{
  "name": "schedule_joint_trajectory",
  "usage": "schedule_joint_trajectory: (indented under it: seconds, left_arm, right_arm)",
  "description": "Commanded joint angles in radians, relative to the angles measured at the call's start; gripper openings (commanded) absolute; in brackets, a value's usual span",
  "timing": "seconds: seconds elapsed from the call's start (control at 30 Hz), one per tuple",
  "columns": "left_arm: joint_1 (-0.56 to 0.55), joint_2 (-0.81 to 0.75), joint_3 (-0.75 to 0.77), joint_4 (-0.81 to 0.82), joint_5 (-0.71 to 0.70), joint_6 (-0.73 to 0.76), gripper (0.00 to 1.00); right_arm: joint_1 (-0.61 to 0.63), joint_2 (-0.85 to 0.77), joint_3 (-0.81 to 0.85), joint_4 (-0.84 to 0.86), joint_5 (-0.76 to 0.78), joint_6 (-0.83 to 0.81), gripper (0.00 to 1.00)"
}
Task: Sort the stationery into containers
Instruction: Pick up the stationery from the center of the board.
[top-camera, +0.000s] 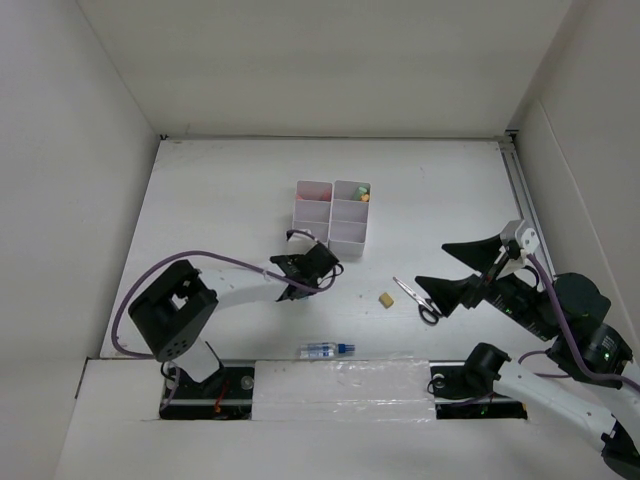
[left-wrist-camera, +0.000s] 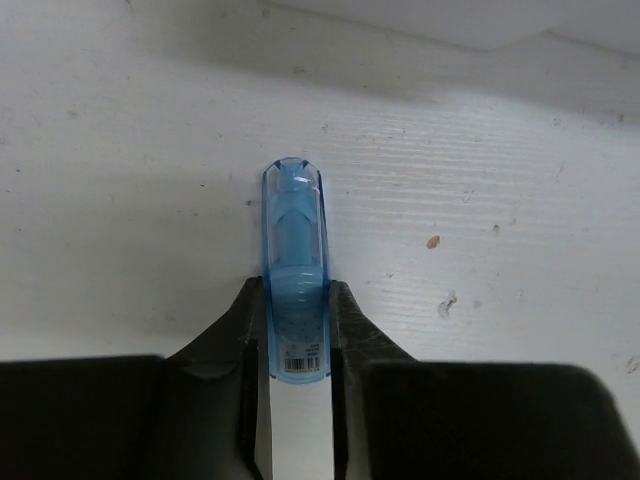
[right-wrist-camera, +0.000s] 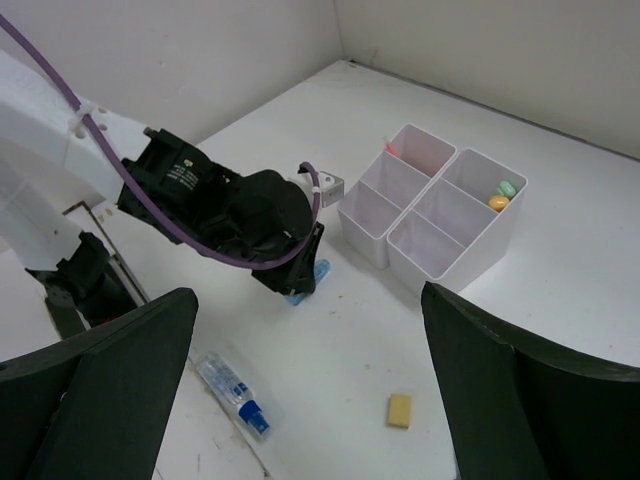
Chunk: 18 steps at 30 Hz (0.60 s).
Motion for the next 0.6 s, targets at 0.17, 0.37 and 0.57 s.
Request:
schedule_joint_trajectory:
  seconds: [0.17, 0.37, 0.57]
  left_arm:
    - [-0.025, 0.049, -0.036, -0.148, 0.111, -0.086, 0.00]
    - [-0.080, -0.117, 0.087, -0.316, -0.054, -0.162, 0.00]
    - [-0.080, -0.142, 0.274, -0.375, -0.149, -0.112, 0.00]
  right_arm:
    - [0.007, -0.018, -0.003, 0.048, 0.001, -0.012, 1.00]
    - [0.007, -0.007, 0.007, 0.048, 0.001, -0.012, 1.00]
    - [0.007, 0.003, 0.007, 0.057, 0.022, -0.012, 1.00]
